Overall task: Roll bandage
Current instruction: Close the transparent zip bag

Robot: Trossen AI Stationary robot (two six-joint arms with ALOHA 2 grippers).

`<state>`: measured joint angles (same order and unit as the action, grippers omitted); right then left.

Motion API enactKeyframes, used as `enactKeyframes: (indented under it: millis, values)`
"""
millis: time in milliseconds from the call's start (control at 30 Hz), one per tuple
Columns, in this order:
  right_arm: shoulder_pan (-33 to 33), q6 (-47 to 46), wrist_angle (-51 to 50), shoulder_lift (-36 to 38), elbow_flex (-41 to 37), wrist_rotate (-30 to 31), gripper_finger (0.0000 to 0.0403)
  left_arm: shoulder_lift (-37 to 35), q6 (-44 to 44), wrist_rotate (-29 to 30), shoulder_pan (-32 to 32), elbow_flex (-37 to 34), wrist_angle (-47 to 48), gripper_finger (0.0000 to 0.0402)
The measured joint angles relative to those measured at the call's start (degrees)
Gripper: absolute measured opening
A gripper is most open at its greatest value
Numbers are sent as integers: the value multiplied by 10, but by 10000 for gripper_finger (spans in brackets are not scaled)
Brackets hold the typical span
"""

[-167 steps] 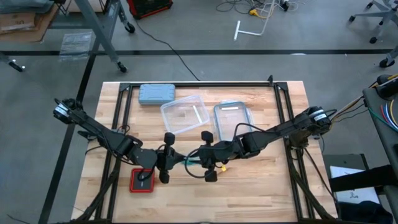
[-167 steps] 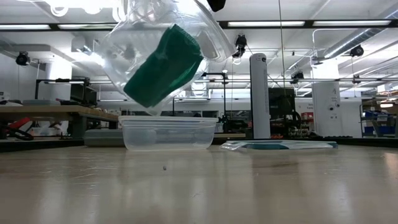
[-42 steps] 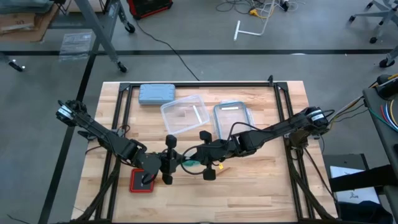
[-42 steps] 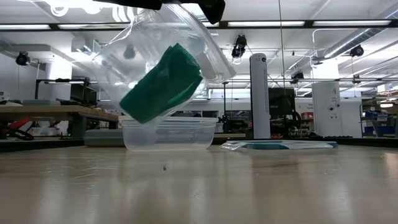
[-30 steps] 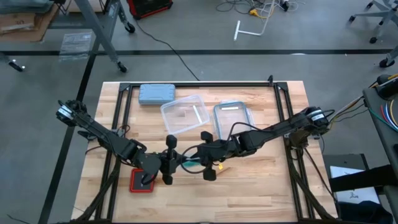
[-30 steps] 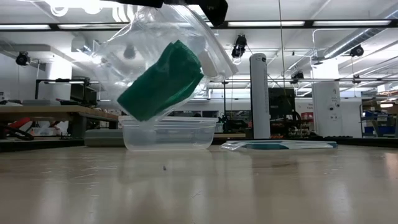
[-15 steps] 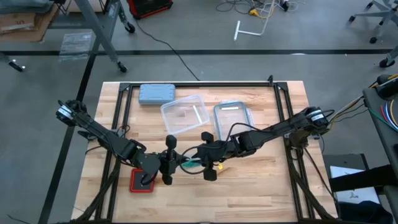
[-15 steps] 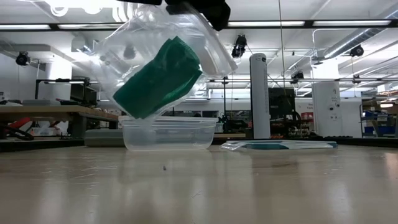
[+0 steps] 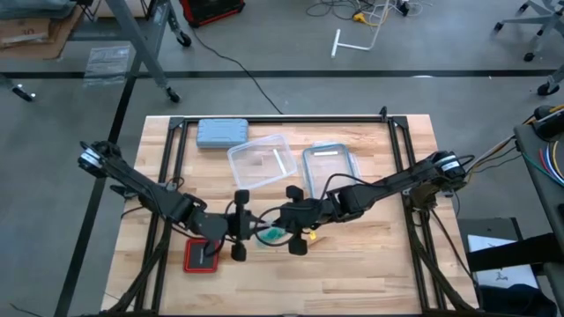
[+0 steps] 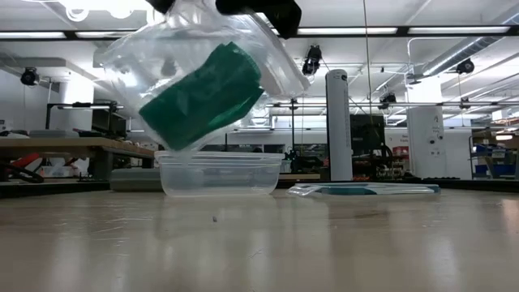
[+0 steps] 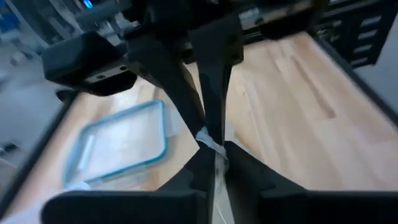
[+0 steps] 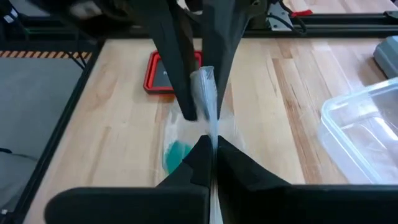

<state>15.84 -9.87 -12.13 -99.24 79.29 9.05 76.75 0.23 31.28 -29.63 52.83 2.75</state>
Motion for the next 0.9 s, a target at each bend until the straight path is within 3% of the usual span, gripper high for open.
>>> enactKeyframes:
  millis: [300, 567, 767, 900]
  values:
    - [3, 7, -19, 0, -1, 19, 1, -4, -44, -23, 22, 10, 9, 102]
    - [4, -1, -13, 0, -1, 43, 0, -3, -52, -49, 29, 10, 11, 129]
    - [6, -1, 6, 0, 0, 43, 0, -3, -55, -49, 46, 9, 7, 114]
    - [7, -1, 12, -1, 0, 44, 0, -2, -40, -50, 46, 6, 5, 65]
